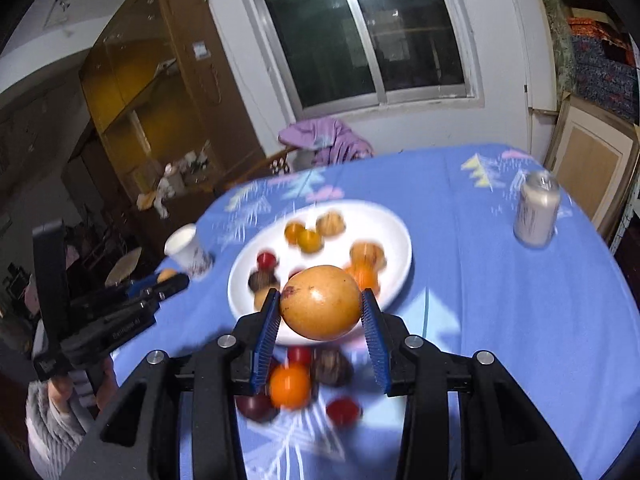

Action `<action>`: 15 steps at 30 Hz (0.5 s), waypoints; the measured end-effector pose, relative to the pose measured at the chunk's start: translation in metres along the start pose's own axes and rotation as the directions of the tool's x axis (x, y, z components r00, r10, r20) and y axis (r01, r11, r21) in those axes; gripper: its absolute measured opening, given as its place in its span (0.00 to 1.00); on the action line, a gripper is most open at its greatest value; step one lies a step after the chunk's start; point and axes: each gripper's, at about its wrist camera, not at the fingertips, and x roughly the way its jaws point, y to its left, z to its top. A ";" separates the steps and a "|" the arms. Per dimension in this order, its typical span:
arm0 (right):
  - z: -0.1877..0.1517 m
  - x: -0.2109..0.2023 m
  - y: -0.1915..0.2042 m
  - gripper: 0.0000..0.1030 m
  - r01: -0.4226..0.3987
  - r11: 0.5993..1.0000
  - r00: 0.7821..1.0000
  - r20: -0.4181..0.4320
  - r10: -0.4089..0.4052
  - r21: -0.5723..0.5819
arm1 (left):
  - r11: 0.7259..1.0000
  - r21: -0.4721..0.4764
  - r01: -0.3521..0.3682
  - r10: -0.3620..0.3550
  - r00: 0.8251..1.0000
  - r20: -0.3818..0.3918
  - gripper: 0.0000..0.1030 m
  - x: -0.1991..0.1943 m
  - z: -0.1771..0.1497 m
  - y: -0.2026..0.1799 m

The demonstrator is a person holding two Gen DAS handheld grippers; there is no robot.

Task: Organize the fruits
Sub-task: 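Place the small tan fruit on the plate with the left tool while the right tool places the orange fruit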

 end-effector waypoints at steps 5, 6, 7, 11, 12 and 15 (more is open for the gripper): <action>0.046 0.048 -0.007 0.40 -0.034 0.998 0.999 0.010 0.033 0.051 | 1.000 -0.030 0.003 -0.003 1.000 -0.005 0.27 0.043 0.037 0.000; 0.051 0.058 -0.008 0.40 -0.037 0.998 0.999 0.007 0.036 0.057 | 0.999 -0.034 0.004 -0.004 1.000 -0.008 0.27 0.053 0.042 -0.001; 0.056 0.069 -0.010 0.40 -0.036 0.997 0.999 -0.002 0.036 0.064 | 0.999 -0.042 0.007 -0.008 1.000 -0.016 0.27 0.064 0.046 0.000; 0.068 0.126 -0.013 0.40 -0.009 0.999 0.997 -0.076 0.013 0.051 | 0.998 -0.056 0.016 -0.019 0.998 -0.060 0.27 0.107 0.051 -0.001; 0.069 0.141 -0.015 0.40 -0.004 0.999 0.995 -0.100 0.008 0.044 | 0.998 -0.053 0.015 -0.019 0.997 -0.069 0.27 0.115 0.050 -0.003; 0.063 0.174 -0.020 0.40 0.007 0.999 0.989 -0.151 -0.001 0.040 | 0.999 -0.033 0.010 -0.014 0.995 -0.103 0.27 0.137 0.047 -0.004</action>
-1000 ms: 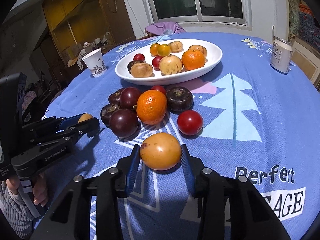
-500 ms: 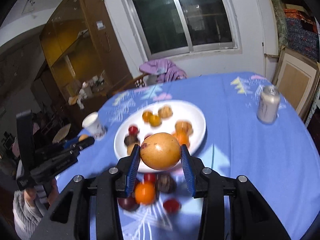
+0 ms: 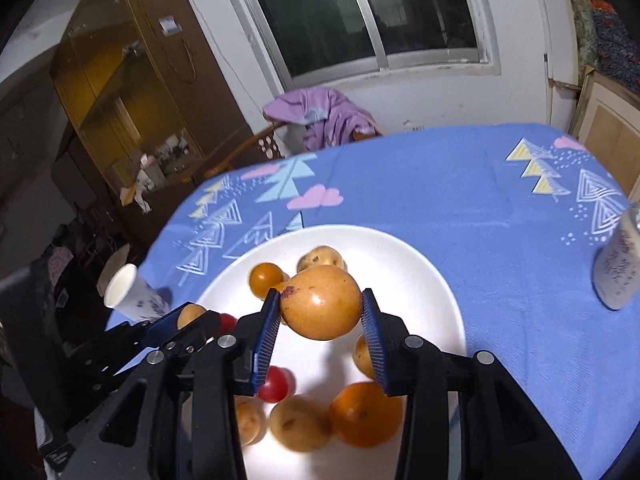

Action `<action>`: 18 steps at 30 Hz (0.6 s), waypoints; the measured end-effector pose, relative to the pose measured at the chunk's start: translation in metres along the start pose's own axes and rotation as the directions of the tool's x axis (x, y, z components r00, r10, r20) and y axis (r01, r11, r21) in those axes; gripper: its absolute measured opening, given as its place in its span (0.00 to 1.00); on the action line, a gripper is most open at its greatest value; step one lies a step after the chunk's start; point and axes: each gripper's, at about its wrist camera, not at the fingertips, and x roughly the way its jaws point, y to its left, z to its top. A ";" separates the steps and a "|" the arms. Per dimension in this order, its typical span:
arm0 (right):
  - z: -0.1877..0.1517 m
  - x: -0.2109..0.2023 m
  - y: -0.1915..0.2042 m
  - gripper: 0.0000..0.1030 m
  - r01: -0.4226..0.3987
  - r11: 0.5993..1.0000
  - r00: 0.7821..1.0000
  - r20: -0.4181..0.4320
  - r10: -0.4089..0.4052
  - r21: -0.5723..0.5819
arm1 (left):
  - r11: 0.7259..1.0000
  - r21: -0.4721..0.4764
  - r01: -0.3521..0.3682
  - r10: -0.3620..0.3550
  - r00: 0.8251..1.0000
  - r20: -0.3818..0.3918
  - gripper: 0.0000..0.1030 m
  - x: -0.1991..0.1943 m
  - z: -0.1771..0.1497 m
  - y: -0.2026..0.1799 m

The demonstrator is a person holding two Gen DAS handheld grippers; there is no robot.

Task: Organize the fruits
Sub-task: 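Place the small tan fruit on the plate with the left tool while the right tool places the orange fruit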

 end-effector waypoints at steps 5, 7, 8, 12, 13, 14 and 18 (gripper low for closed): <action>-0.002 0.026 -0.005 0.40 0.031 0.999 0.998 -0.052 -0.031 -0.010 | 1.000 0.021 0.016 -0.015 0.999 -0.038 0.27 0.023 -0.007 -0.005; -0.001 0.033 -0.004 0.40 0.042 0.999 0.997 -0.067 -0.044 -0.032 | 0.999 0.035 0.014 -0.013 0.999 -0.044 0.27 0.028 -0.009 -0.008; -0.001 0.036 -0.004 0.40 0.045 0.998 0.996 -0.072 -0.048 -0.037 | 0.999 0.041 0.015 -0.013 0.999 -0.048 0.27 0.030 -0.010 -0.010; -0.004 0.052 -0.006 0.41 0.051 0.998 0.993 -0.108 -0.056 -0.046 | 0.999 0.042 0.005 -0.003 0.999 -0.053 0.28 0.036 -0.011 -0.011; -0.004 0.052 -0.005 0.41 0.059 0.997 0.993 -0.102 -0.064 -0.053 | 0.999 0.046 0.004 -0.001 0.998 -0.055 0.31 0.036 -0.011 -0.012; -0.004 0.052 -0.006 0.41 0.067 0.996 0.992 -0.099 -0.073 -0.055 | 0.999 0.049 0.008 -0.005 0.998 -0.056 0.32 0.037 -0.011 -0.012; -0.002 0.048 -0.011 0.43 0.045 0.999 0.995 -0.094 -0.046 -0.012 | 0.999 0.052 0.014 -0.011 0.999 -0.046 0.42 0.034 -0.012 -0.012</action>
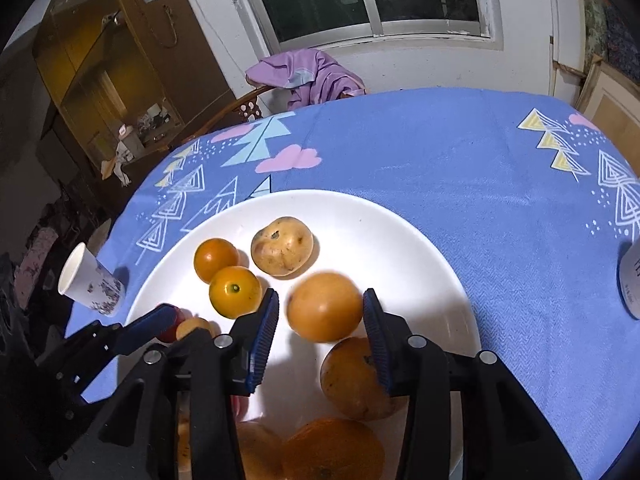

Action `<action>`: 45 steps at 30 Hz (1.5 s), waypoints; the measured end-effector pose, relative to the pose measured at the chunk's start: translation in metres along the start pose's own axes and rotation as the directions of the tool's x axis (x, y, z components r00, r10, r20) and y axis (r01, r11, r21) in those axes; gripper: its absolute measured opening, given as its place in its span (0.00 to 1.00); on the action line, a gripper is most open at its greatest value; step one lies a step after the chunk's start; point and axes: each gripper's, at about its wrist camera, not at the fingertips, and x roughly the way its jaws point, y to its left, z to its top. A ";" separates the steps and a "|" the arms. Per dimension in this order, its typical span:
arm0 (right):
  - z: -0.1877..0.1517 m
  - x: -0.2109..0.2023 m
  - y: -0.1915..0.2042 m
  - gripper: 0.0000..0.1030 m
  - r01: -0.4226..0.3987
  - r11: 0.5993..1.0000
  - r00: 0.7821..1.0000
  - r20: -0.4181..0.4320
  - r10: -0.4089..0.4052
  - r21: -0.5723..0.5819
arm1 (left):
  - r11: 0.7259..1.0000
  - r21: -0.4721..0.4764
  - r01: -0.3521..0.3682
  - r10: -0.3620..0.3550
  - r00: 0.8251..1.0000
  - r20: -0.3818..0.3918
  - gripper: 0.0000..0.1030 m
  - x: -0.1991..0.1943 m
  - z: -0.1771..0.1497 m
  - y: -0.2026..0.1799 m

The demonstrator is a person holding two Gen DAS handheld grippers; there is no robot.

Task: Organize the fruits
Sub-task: 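Place the small tan fruit on the plate with the left tool while the right tool places the orange fruit, then withdraw both tools from the plate back toward the fruit cluster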

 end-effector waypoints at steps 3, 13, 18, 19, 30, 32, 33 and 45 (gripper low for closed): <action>0.002 -0.010 -0.001 0.43 -0.007 1.000 1.000 0.031 0.007 0.004 | 1.000 -0.006 -0.006 0.006 1.000 0.020 0.52 -0.006 0.001 0.001; -0.007 -0.136 0.033 0.66 -0.141 0.988 0.944 0.293 0.152 -0.059 | 0.996 -0.089 -0.020 0.028 0.995 0.091 0.68 -0.059 -0.001 0.024; -0.040 -0.180 0.054 0.71 -0.105 0.984 0.940 0.310 0.145 -0.141 | 0.992 -0.116 -0.058 0.072 0.990 0.120 0.72 -0.108 -0.040 0.036; -0.051 -0.185 0.053 0.71 -0.106 0.985 0.940 0.310 0.143 -0.135 | 0.990 -0.125 -0.066 0.080 0.990 0.113 0.73 -0.115 -0.053 0.039; -0.186 -0.191 -0.027 0.72 -0.006 0.993 0.967 0.254 -0.023 0.115 | 0.993 -0.104 -0.060 0.066 0.996 0.056 0.76 -0.143 -0.144 0.025; -0.189 -0.194 -0.036 0.72 -0.053 0.987 0.966 0.257 0.012 0.152 | 0.996 -0.061 -0.064 0.067 0.996 0.054 0.76 -0.142 -0.150 0.015; -0.189 -0.196 -0.038 0.72 -0.056 0.985 0.964 0.266 0.011 0.161 | 0.997 -0.041 -0.068 0.071 0.996 0.062 0.76 -0.143 -0.153 0.010; -0.188 -0.199 -0.035 0.73 -0.053 0.988 0.961 0.276 0.011 0.146 | 0.995 0.069 -0.075 0.074 0.997 0.021 0.78 -0.123 -0.156 -0.015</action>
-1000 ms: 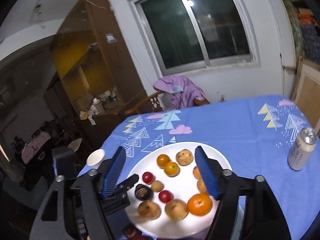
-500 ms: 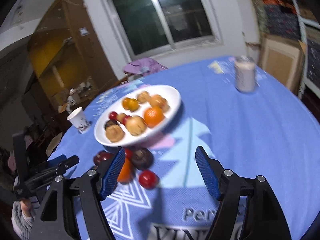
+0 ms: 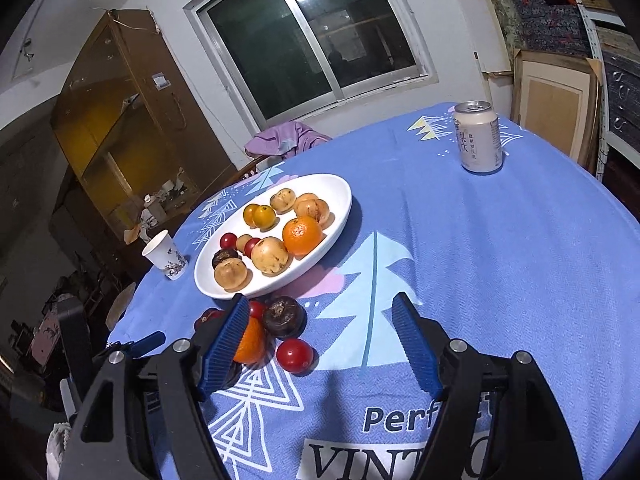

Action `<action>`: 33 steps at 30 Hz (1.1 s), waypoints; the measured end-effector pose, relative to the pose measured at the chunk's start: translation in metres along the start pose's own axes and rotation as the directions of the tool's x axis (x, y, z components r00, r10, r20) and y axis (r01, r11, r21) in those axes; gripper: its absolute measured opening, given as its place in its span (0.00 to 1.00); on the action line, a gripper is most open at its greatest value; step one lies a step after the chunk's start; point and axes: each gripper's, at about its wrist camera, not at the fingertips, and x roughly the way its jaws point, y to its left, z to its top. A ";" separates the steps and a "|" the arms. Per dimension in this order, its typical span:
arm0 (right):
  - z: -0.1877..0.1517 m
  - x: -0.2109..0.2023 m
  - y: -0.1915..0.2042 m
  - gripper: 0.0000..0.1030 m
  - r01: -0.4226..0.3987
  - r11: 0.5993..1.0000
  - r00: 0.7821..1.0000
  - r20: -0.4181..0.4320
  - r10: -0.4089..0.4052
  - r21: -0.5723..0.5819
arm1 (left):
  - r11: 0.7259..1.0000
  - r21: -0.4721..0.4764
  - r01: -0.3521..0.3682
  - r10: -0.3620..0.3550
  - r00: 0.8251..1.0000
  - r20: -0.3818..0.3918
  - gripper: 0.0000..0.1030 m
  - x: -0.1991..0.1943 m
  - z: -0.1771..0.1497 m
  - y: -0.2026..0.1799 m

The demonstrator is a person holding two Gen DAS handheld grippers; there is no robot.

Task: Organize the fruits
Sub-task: 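Withdraw both tools from the plate back toward the fruit cluster, then grasp a dark purple fruit with the left tool while the right tool grasps a red tomato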

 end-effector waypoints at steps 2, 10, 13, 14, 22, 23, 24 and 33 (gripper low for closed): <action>0.000 0.000 0.000 0.73 0.000 1.000 1.000 -0.002 0.000 -0.001 | 1.000 0.012 -0.001 0.001 1.000 -0.009 0.80 0.004 0.001 -0.003; -0.001 0.002 -0.001 0.73 -0.001 1.000 1.000 -0.010 0.002 0.003 | 0.995 -0.004 -0.101 0.101 0.995 -0.019 0.90 0.005 -0.001 0.012; 0.000 0.001 -0.003 0.73 -0.006 1.000 1.000 -0.007 0.006 0.011 | 0.982 -0.082 -0.169 0.168 0.986 -0.017 0.89 -0.002 -0.003 0.036; 0.000 0.001 -0.003 0.73 -0.008 1.000 1.000 -0.008 0.008 0.012 | 0.982 -0.110 -0.156 0.155 0.988 -0.018 0.89 -0.005 -0.004 0.042; -0.009 0.011 0.013 0.73 -0.007 0.998 0.998 -0.061 0.003 -0.070 | 0.996 0.010 -0.089 0.090 0.996 -0.006 0.89 -0.001 -0.007 0.019; -0.011 0.014 0.016 0.73 0.000 0.996 0.997 -0.072 -0.007 -0.090 | 0.996 0.014 -0.083 0.083 0.996 -0.011 0.89 0.001 -0.005 0.016; -0.015 0.019 0.021 0.73 0.012 0.993 0.996 -0.092 -0.023 -0.121 | 0.997 0.008 -0.078 0.078 0.997 -0.017 0.89 0.002 -0.004 0.016; -0.039 0.050 0.051 0.62 0.081 0.948 0.979 -0.155 -0.134 -0.309 | 0.998 -0.030 -0.055 0.053 0.997 -0.057 0.89 0.018 0.002 0.018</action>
